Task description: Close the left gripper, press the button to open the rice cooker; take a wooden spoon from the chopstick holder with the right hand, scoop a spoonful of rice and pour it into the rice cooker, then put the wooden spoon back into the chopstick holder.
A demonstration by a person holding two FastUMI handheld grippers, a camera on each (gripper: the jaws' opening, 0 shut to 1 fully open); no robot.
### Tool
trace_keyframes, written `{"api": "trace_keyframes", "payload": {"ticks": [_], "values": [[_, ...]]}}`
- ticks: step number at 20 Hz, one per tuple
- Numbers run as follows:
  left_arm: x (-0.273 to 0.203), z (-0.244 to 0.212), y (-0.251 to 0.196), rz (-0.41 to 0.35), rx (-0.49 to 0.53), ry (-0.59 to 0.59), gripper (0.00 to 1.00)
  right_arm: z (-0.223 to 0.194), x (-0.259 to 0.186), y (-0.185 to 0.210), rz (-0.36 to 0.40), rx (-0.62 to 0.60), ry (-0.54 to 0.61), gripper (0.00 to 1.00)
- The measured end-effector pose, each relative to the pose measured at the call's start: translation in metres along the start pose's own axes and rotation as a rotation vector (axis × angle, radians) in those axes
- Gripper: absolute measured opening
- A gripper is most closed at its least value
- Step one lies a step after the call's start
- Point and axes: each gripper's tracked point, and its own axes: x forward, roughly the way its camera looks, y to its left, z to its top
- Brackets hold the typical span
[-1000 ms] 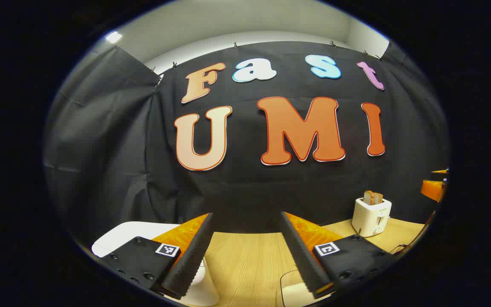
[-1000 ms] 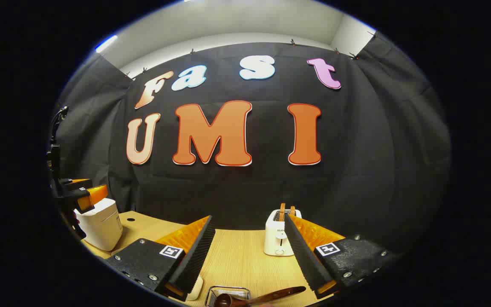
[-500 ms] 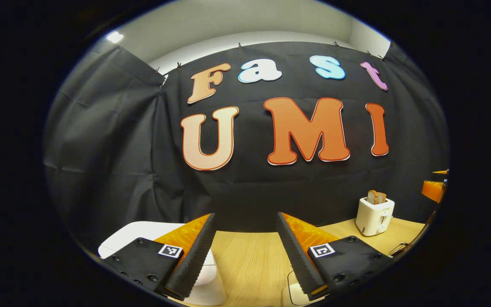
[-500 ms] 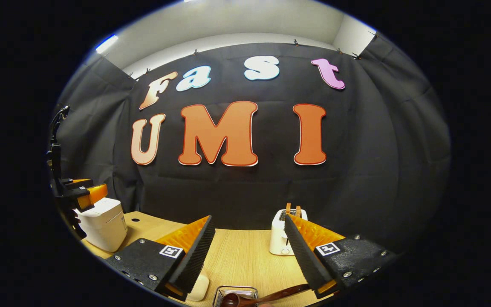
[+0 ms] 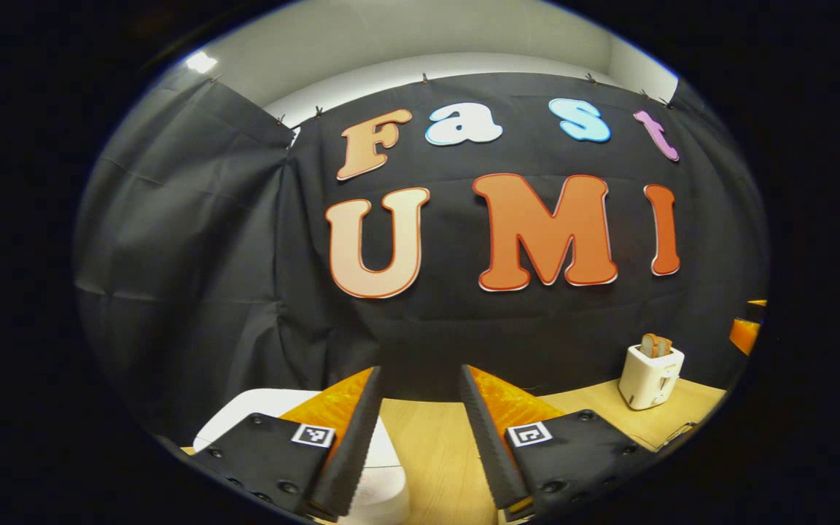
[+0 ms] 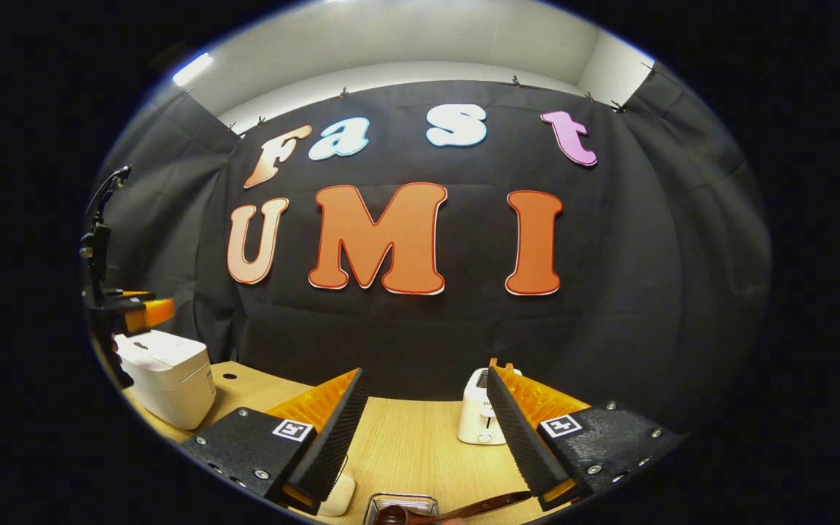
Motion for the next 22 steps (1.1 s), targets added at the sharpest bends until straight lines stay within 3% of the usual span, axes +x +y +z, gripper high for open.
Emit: {"api": "trace_keyframes", "payload": {"ticks": [2,6,8,13,22], "values": [[0.006,0.002,0.030,0.087,0.022,0.021,0.48,-0.001,0.000,-0.001,0.004,0.007,0.004,0.97],[0.013,-0.004,0.070,0.152,-0.013,0.089,0.05,-0.010,-0.004,-0.011,-0.016,0.000,0.029,0.97],[0.016,-0.014,0.089,0.177,-0.029,0.163,0.04,-0.010,-0.007,-0.013,-0.018,0.005,0.036,0.97],[0.020,-0.036,0.111,0.142,-0.100,0.342,0.04,-0.010,-0.013,-0.023,-0.037,0.006,0.043,0.97],[0.001,-0.084,0.114,0.088,-0.166,0.606,0.04,-0.026,-0.027,-0.044,-0.073,0.014,0.079,0.98]]}}
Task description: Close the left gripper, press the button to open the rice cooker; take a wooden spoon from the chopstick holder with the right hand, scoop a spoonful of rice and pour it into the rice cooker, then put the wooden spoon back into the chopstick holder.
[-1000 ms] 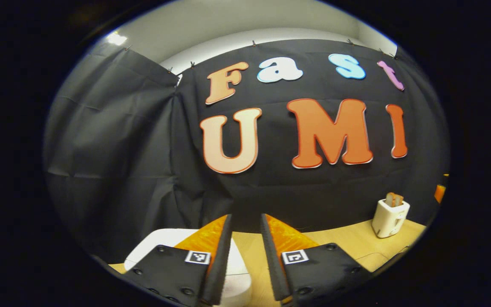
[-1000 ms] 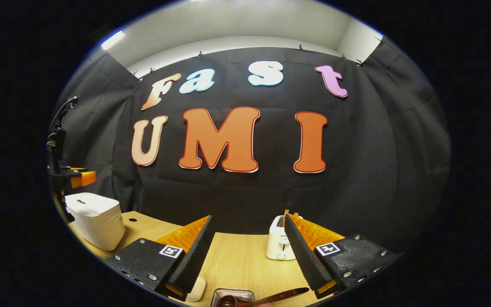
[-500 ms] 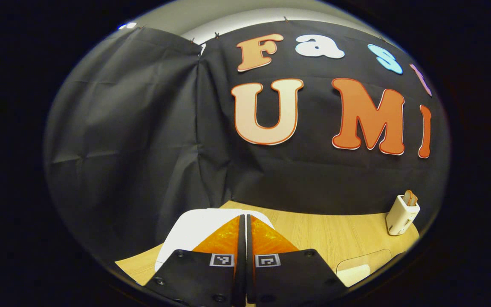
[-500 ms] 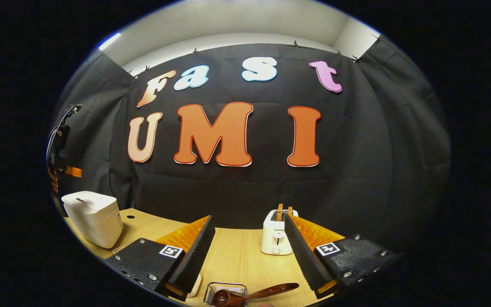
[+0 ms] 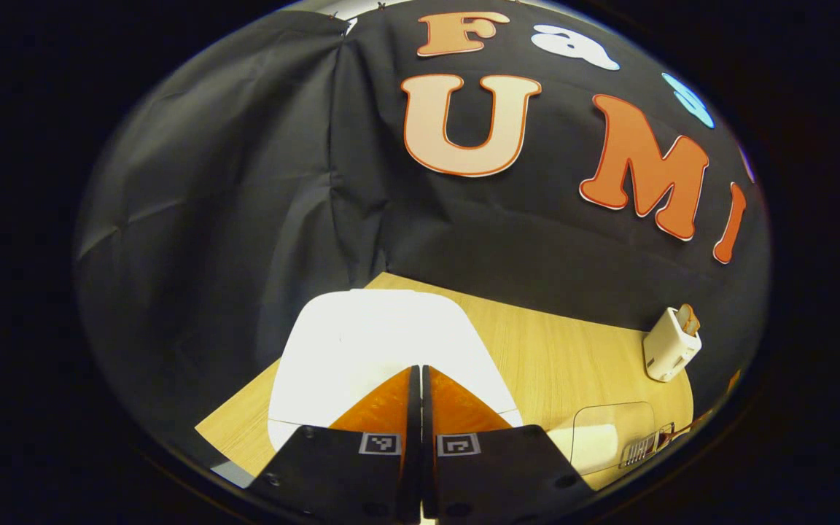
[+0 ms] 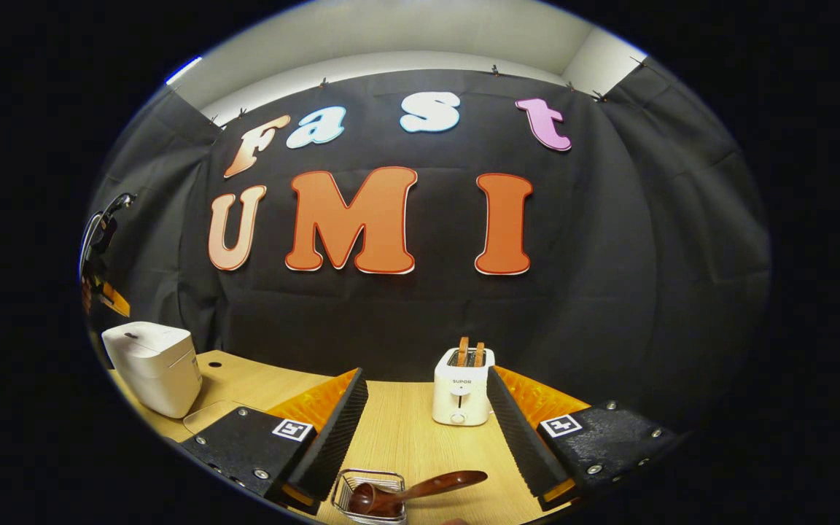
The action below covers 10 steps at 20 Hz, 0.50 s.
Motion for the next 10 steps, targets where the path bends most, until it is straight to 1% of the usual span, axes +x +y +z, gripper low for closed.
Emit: {"api": "trace_keyframes", "payload": {"ticks": [2,4,8,10], "values": [[0.003,-0.010,0.001,-0.006,-0.014,0.031,0.05,-0.004,-0.002,-0.007,-0.015,0.003,0.008,0.98],[0.007,-0.021,0.000,-0.022,-0.028,0.068,0.04,-0.009,-0.003,-0.012,-0.024,0.009,0.018,0.97],[0.019,-0.045,0.006,-0.006,-0.053,0.146,0.04,-0.015,-0.005,-0.020,-0.039,0.008,0.033,0.98],[0.023,-0.037,0.005,-0.004,-0.074,0.121,0.03,-0.018,-0.006,-0.024,-0.044,0.009,0.040,0.97]]}}
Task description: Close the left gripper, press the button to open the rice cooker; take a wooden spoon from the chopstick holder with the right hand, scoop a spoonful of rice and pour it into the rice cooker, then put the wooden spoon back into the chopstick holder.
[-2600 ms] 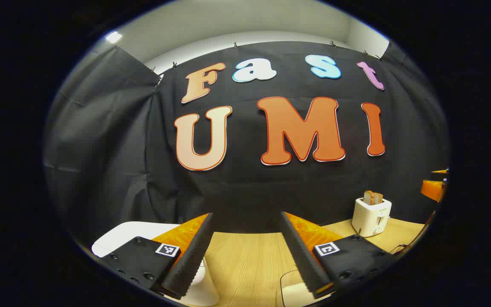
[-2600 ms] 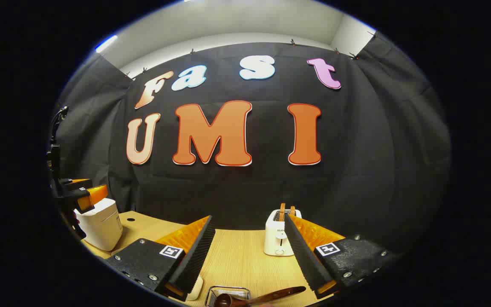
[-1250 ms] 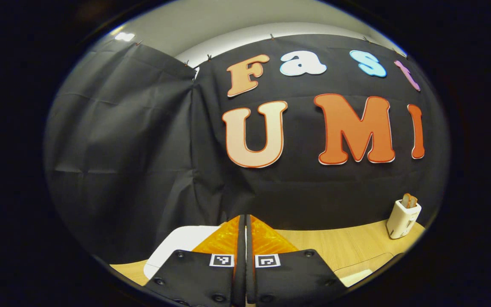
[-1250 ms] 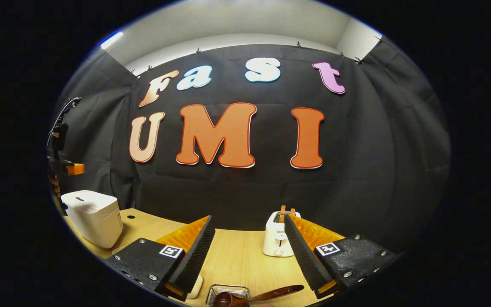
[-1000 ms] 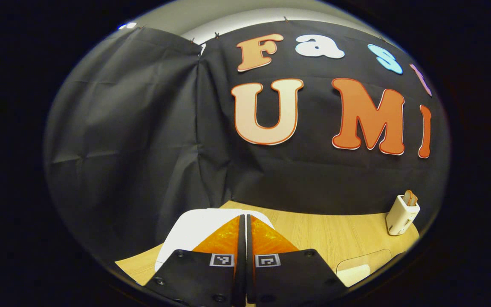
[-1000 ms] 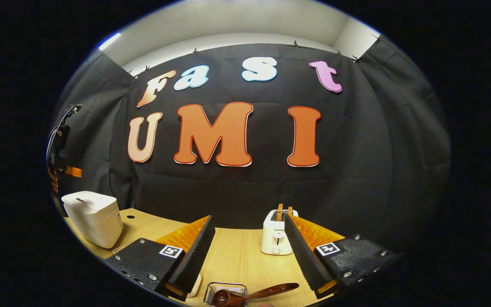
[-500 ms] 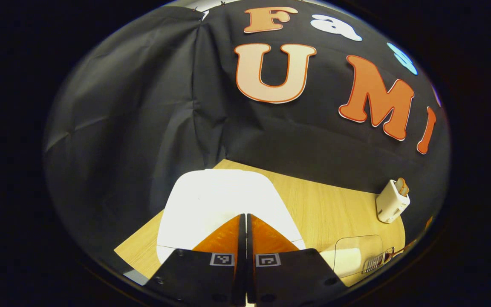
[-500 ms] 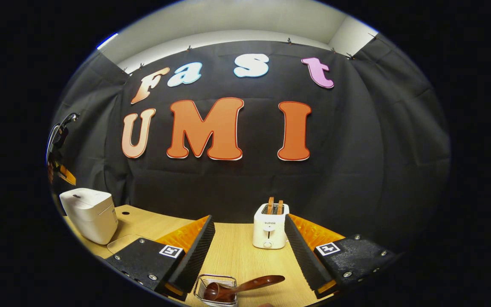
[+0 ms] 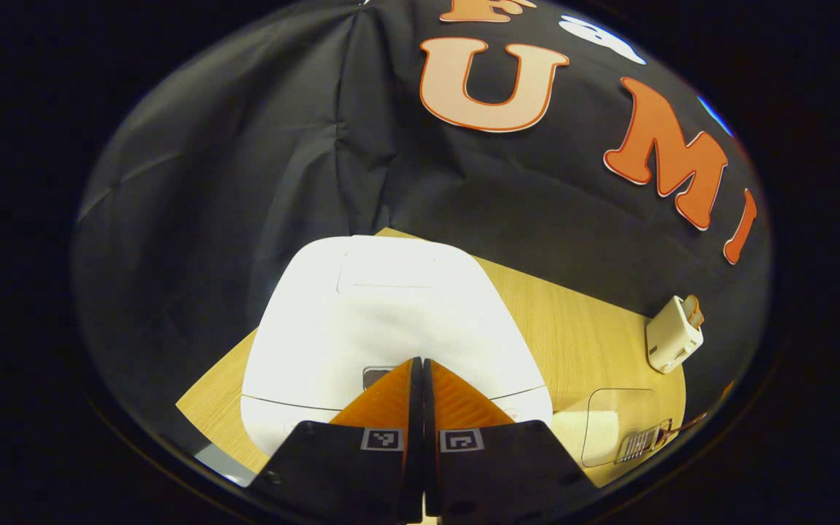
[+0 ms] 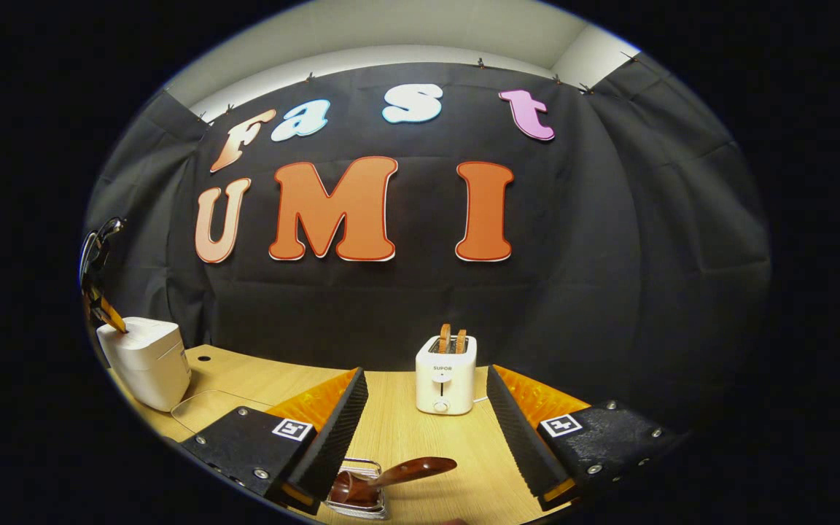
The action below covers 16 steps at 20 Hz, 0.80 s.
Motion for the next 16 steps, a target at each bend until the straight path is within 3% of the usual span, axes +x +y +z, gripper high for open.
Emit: {"api": "trace_keyframes", "payload": {"ticks": [4,12,16], "values": [[-0.004,0.004,0.001,0.006,0.021,-0.017,0.04,-0.007,-0.001,-0.007,-0.013,0.011,0.018,0.98],[-0.044,0.090,-0.005,0.070,0.148,-0.389,0.04,-0.021,-0.009,-0.019,-0.039,0.047,0.060,0.98],[-0.050,0.091,-0.019,0.054,0.175,-0.414,0.04,-0.030,-0.011,-0.019,-0.044,0.081,0.090,0.98]]}}
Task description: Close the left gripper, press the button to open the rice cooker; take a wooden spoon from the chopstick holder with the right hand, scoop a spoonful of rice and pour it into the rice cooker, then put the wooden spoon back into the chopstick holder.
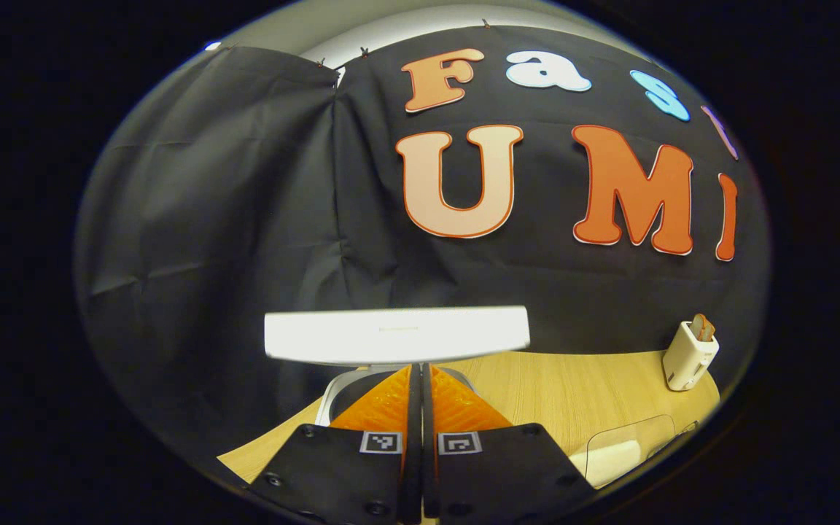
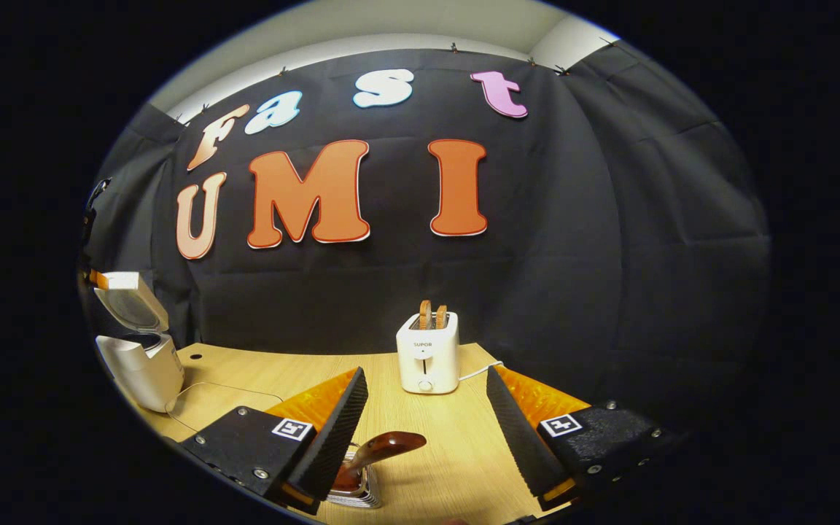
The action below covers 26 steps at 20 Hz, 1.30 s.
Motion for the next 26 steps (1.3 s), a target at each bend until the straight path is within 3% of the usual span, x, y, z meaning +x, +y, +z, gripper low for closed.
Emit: {"api": "trace_keyframes", "payload": {"ticks": [6,9,12,15,16,17,20,23,24,25,26], "values": [[-0.005,-0.017,-0.033,-0.046,0.045,0.001,0.04,-0.024,0.001,0.007,0.030,0.062,0.051,0.98],[-0.004,-0.029,-0.050,-0.081,0.044,0.003,0.04,-0.044,-0.001,0.021,0.090,0.119,0.116,0.96],[-0.009,-0.036,-0.057,-0.085,0.058,-0.002,0.14,-0.055,-0.001,0.028,0.123,0.167,0.153,0.91],[-0.012,-0.039,-0.057,-0.072,0.065,-0.013,0.16,-0.067,-0.003,0.039,0.165,0.232,0.203,0.78],[-0.016,-0.041,-0.058,-0.074,0.067,-0.012,0.11,-0.072,-0.005,0.043,0.181,0.251,0.225,0.77],[-0.016,-0.042,-0.057,-0.071,0.069,-0.012,0.16,-0.073,-0.005,0.045,0.191,0.274,0.231,0.74],[-0.015,-0.046,-0.055,-0.065,0.065,-0.010,0.16,-0.073,-0.004,0.046,0.191,0.317,0.227,0.64],[-0.016,-0.064,-0.064,-0.095,0.040,0.025,0.16,-0.081,0.000,0.042,0.157,0.323,0.236,0.46],[-0.016,-0.067,-0.065,-0.100,0.039,0.029,0.10,-0.080,0.004,0.039,0.137,0.328,0.230,0.41],[-0.014,-0.070,-0.066,-0.096,0.042,0.030,0.11,-0.077,0.004,0.041,0.142,0.349,0.228,0.31],[-0.013,-0.072,-0.065,-0.093,0.041,0.035,0.20,-0.074,0.003,0.044,0.154,0.381,0.225,0.29]]}}
